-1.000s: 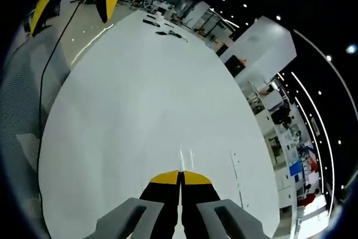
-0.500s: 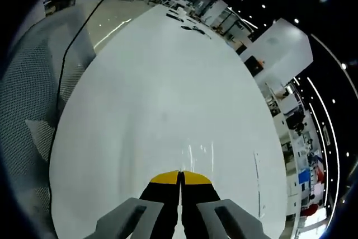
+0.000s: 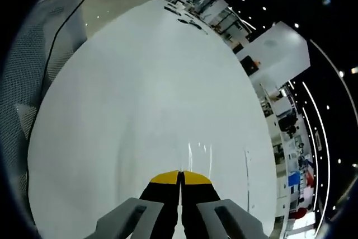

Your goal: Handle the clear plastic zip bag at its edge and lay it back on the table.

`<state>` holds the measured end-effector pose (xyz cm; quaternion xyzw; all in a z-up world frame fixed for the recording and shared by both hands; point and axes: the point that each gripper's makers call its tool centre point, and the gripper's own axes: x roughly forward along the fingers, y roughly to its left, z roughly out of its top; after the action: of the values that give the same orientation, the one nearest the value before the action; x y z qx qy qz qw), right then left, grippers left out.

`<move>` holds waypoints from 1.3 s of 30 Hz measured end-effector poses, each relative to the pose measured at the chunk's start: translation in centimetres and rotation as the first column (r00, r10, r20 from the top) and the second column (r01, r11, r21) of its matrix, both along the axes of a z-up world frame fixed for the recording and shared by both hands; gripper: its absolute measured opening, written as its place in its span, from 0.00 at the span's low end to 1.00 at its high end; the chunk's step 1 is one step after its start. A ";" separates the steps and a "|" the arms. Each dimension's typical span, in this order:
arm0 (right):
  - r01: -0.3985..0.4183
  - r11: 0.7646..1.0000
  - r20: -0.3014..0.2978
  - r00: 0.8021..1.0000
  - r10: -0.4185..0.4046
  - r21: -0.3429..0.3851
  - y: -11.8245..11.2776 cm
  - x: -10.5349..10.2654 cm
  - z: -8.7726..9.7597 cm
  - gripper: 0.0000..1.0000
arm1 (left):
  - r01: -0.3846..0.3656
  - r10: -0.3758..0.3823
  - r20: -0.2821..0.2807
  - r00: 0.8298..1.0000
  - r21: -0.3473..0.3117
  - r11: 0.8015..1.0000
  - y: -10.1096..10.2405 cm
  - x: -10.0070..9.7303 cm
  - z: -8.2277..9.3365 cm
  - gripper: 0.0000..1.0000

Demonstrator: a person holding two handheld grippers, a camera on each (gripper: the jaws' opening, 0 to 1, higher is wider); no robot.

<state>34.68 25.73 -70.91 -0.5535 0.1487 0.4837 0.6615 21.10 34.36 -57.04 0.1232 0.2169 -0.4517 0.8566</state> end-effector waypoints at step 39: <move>-0.040 0.998 -0.070 0.997 0.042 0.039 0.0 1.7 -2.2 0.00 | 0.004 -0.003 -0.042 0.999 0.025 1.000 -0.2 0.4 -1.4 0.42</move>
<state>36.41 25.70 -73.11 -0.5266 0.1517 0.5191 0.6559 21.51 34.14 -58.43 0.1251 0.2403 -0.4531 0.8493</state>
